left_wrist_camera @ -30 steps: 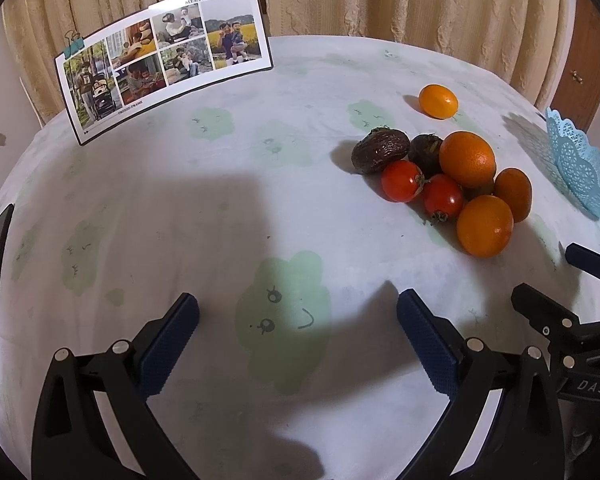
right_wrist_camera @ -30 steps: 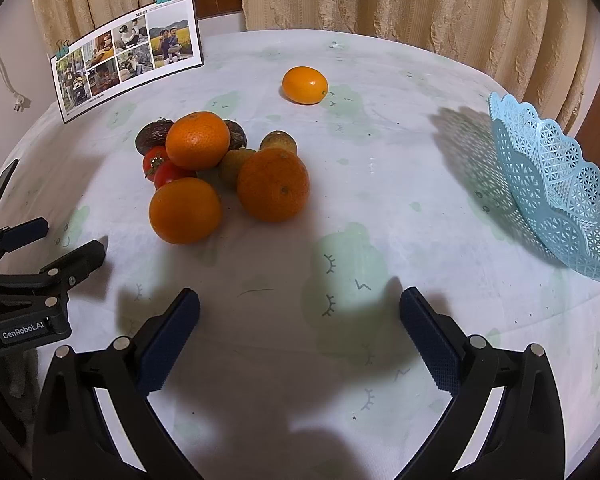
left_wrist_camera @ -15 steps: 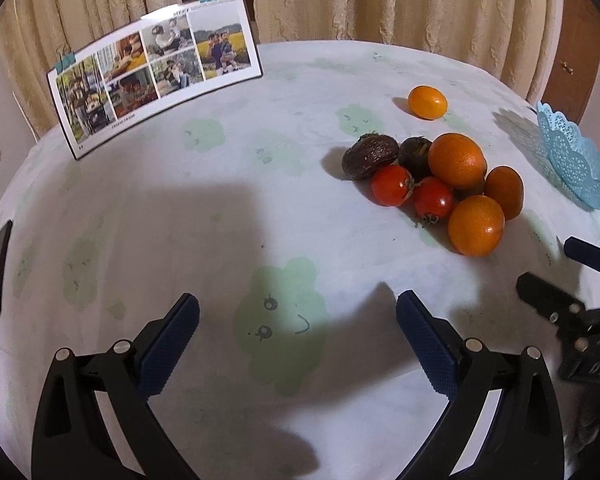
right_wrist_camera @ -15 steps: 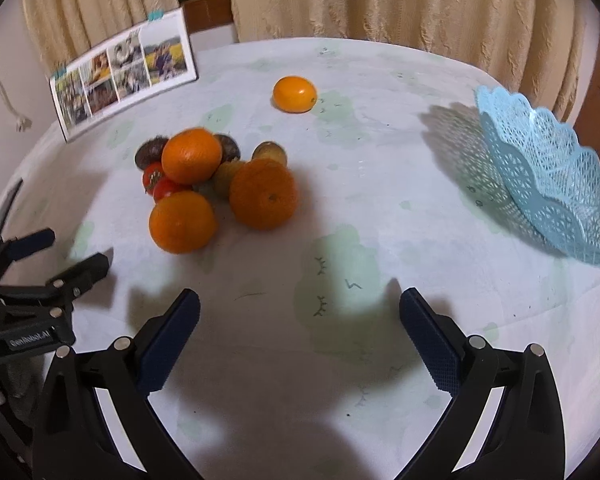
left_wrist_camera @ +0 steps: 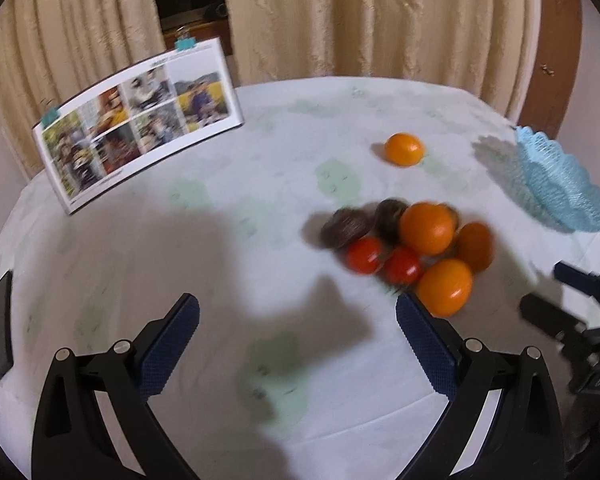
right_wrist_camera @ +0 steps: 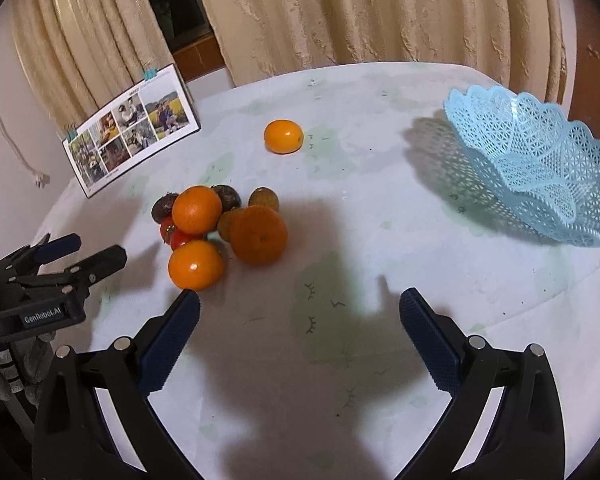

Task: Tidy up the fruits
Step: 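Grasp a large orange with the left tool while the right tool grasps another orange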

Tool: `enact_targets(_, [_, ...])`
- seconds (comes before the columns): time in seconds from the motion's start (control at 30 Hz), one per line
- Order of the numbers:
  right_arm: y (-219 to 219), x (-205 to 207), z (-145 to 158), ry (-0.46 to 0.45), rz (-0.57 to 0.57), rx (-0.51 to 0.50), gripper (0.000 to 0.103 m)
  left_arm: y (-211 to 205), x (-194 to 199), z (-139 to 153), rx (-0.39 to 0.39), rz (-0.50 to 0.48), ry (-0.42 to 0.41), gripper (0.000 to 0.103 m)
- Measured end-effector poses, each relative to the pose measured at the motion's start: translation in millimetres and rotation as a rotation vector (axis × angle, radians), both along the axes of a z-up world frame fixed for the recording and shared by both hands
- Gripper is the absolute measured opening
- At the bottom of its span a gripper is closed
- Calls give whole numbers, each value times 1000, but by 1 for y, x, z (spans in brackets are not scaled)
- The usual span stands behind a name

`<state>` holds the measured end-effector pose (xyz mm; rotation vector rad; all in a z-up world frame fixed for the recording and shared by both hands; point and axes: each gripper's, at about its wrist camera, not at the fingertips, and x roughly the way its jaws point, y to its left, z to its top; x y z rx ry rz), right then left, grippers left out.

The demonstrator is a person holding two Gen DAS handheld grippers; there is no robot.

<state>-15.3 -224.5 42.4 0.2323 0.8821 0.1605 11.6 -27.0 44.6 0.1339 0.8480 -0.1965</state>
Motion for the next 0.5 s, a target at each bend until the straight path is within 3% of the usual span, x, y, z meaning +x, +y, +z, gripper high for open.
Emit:
enact_targets(0.17, [-10, -3, -4, 2, -26, 31, 101, -26, 10, 4, -6, -72, -7, 96])
enact_targets(0.5, [-19, -6, -4, -3, -50, 62, 101, -63, 33, -5, -58, -157, 37, 76])
